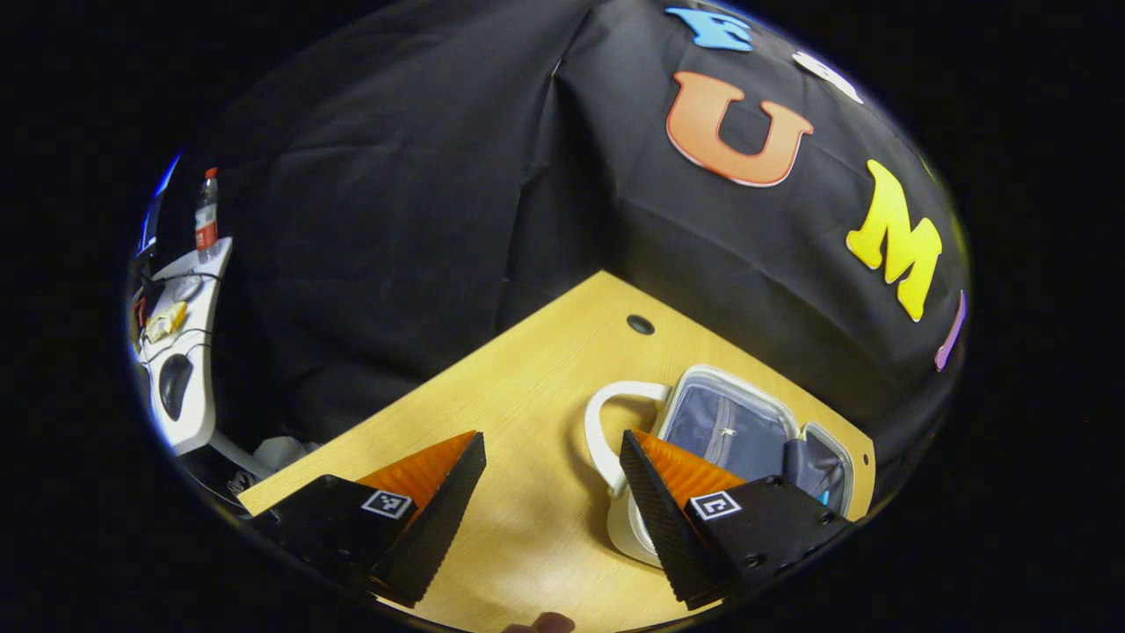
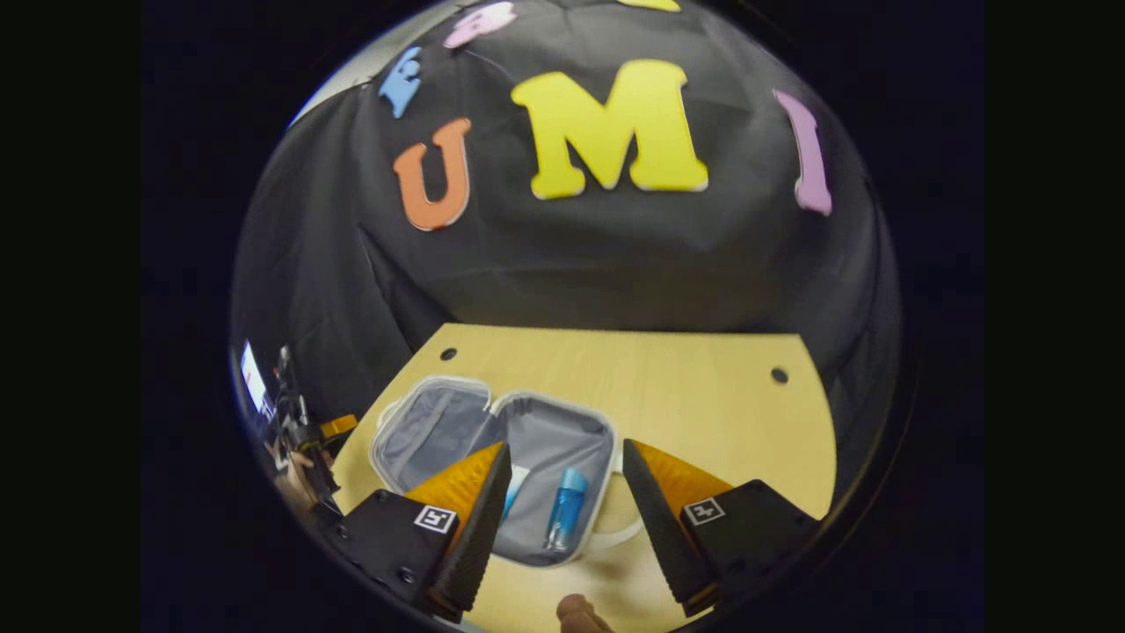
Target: First open the suitcase, pack the skin care products into it, and then close the suitcase.
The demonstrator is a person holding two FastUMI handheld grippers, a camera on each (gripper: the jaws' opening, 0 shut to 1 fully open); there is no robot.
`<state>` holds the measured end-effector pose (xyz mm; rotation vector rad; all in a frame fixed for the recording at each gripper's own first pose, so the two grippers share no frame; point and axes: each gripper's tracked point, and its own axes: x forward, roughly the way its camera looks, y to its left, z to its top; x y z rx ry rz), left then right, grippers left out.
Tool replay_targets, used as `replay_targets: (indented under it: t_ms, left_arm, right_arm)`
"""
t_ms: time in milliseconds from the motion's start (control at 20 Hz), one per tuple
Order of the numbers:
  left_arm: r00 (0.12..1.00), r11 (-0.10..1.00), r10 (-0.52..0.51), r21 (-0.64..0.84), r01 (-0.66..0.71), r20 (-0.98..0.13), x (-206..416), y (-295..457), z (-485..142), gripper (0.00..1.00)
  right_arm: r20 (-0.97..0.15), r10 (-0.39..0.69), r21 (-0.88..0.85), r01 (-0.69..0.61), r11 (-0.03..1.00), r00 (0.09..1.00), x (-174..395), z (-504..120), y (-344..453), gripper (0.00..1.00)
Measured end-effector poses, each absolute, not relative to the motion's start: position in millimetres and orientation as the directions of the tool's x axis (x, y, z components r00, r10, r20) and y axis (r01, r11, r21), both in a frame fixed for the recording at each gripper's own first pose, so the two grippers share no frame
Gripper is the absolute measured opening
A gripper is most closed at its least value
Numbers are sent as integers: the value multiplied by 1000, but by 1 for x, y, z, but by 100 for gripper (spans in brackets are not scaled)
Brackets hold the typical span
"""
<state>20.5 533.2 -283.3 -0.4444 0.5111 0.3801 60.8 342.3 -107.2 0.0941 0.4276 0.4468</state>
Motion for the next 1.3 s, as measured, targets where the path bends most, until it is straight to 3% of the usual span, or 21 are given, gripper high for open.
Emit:
replay_targets:
  t_ms: [150,200,250,300,500,600,700,750,800,950,1100,1300]
  left_arm:
    - [821,791,137,-439,-427,-554,45,522,-304,98]
    - [829,763,108,-489,-423,-549,52,520,-306,98]
    - [831,734,76,-534,-420,-550,58,517,-310,96]
    - [829,711,78,-553,-435,-553,62,521,-315,100]
    - [850,599,37,-669,-440,-526,79,519,-326,88]
    - [857,563,15,-704,-433,-515,86,516,-330,79]
    - [856,526,-17,-733,-431,-516,89,508,-337,64]
    - [859,511,-22,-744,-430,-512,90,506,-337,37]
    - [870,493,-36,-766,-413,-492,95,505,-333,43]
    - [869,477,-46,-775,-413,-492,99,499,-334,18]
    - [862,492,-39,-760,-424,-506,100,497,-325,16]
    - [827,630,9,-639,-441,-562,98,494,-306,11]
  right_arm:
    - [-292,418,112,-404,908,860,30,-60,308,77]
    - [-270,411,101,-399,911,871,22,-48,297,73]
    - [-254,395,91,-385,919,883,18,-39,282,77]
    - [-242,374,83,-365,927,895,12,-30,268,76]
    - [-211,266,43,-263,964,941,-3,-9,209,77]
    - [-206,213,16,-215,977,955,-13,-5,188,77]
    - [-207,172,-5,-176,984,963,-25,-6,172,77]
    - [-212,152,-11,-158,987,965,-30,-7,167,77]
    - [-214,138,-14,-145,989,967,-36,-8,162,78]
    - [-207,94,3,-96,995,974,-46,-5,153,75]
    - [-148,39,-1,-40,999,988,-52,10,140,79]
    - [-105,1,11,0,1000,994,-53,13,123,79]
